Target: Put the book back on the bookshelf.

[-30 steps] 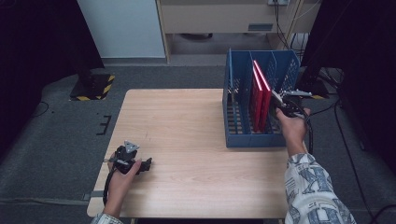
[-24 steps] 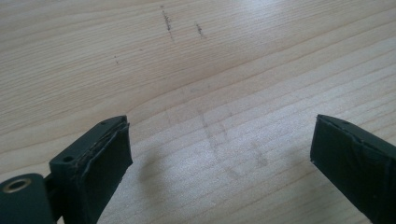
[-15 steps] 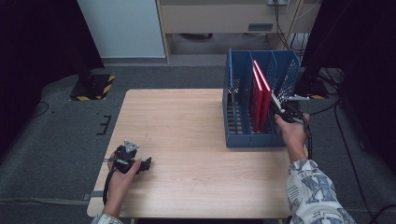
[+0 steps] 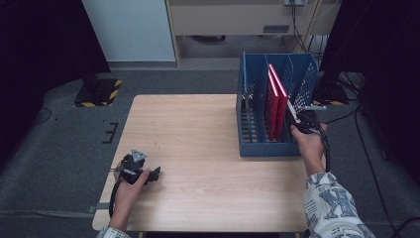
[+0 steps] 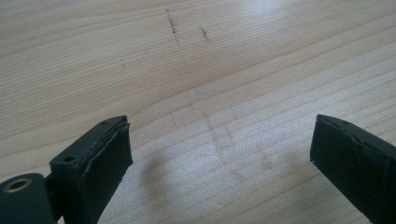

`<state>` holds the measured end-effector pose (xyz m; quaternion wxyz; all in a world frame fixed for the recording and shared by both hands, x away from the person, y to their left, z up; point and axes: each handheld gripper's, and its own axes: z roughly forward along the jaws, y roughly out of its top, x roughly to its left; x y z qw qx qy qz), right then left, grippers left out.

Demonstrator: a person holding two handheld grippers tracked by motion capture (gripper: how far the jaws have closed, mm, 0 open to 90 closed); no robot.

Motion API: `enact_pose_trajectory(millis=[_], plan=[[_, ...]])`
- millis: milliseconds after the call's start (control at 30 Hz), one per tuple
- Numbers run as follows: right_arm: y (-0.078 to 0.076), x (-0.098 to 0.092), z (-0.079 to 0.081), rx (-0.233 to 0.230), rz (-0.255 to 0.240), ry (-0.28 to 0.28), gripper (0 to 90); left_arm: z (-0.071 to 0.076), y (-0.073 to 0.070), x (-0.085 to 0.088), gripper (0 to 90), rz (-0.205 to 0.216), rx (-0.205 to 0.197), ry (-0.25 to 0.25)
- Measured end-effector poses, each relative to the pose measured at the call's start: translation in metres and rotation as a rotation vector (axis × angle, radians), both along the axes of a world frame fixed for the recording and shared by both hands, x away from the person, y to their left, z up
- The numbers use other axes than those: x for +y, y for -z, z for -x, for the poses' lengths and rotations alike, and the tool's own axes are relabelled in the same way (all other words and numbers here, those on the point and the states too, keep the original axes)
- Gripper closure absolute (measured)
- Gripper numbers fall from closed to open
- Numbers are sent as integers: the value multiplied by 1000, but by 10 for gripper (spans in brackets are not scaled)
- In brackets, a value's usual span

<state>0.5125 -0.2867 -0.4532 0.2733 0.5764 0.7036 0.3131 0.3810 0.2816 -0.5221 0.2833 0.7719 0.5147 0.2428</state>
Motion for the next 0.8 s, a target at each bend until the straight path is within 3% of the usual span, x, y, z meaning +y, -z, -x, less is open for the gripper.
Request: enact_pose_trajectory(millis=[300, 433, 600, 767, 800], plan=[[-1, -3, -3, -22, 18, 16, 752, -1, 1, -2, 50, -1, 4, 5], [-3, -3, -12, -27, 51, 30, 752, -1, 1, -1, 50, -1, 4, 5], [-1, 0, -19, -25, 54, 58, 749, -2, 1, -1, 50, 0, 6, 7], [0, 7, -19, -36, 70, 44, 724, -1, 1, 0, 50, 2, 5, 6], [-1, 9, -17, -47, 59, 30, 685, -1, 1, 0, 50, 1, 6, 5]])
